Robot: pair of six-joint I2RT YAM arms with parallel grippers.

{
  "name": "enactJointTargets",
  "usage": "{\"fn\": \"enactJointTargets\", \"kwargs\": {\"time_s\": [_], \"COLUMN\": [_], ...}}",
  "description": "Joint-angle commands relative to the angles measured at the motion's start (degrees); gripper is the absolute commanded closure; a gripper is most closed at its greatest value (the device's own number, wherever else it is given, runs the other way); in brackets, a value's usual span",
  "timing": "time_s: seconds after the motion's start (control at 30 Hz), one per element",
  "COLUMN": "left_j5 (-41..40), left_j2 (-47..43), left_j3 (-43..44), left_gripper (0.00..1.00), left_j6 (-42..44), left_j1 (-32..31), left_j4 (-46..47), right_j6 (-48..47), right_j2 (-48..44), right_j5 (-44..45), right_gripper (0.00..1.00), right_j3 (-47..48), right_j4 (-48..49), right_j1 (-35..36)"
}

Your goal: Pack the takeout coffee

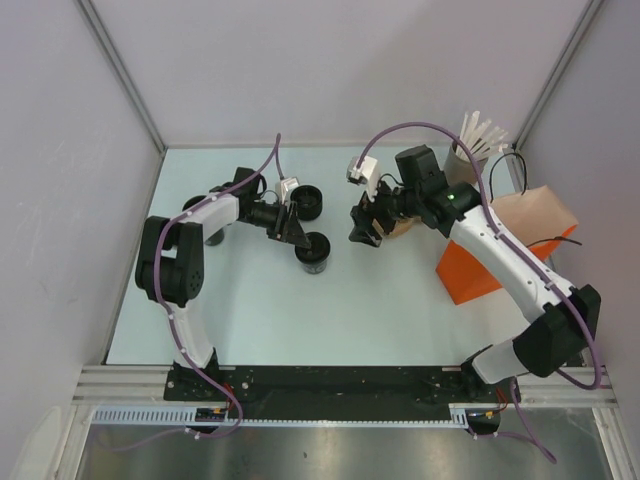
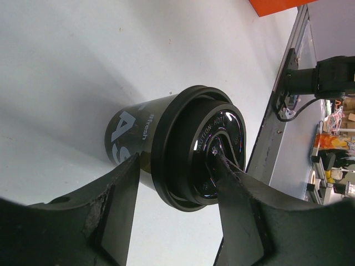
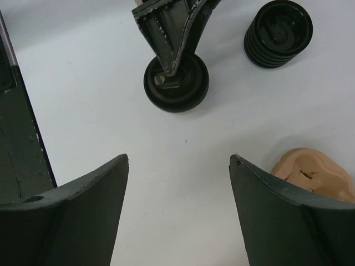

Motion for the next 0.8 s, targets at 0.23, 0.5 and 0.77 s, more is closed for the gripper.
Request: {"fn": "enactJointTargets", "kwargs": {"time_s": [0.23, 0.5, 0.77], "left_j5": [-3.4, -4.3, -5.4], "left_j2": [-0.2, -1.1, -2.1], "left_j3": [-2.4, -3.4, -3.8], "left_gripper": [0.43, 0.43, 0.43], "left_j6": [2.4, 2.1, 2.0], "left_j1": [-0.7, -0.9, -1.3], "left_j4": [1.2, 2.4, 2.9], "right_j6": [18.7, 27.1, 31.2], "right_j2": [13.4, 23.9, 30.2], "right_j5": [-4.1, -10.0, -16.8], "right_gripper": [0.31, 0.44, 0.54], "right_j3": [-0.2, 2.2, 5.7], "right_j4": [16.2, 20.7, 20.9], "right_j1": [-1.6, -4.7, -5.0]}}
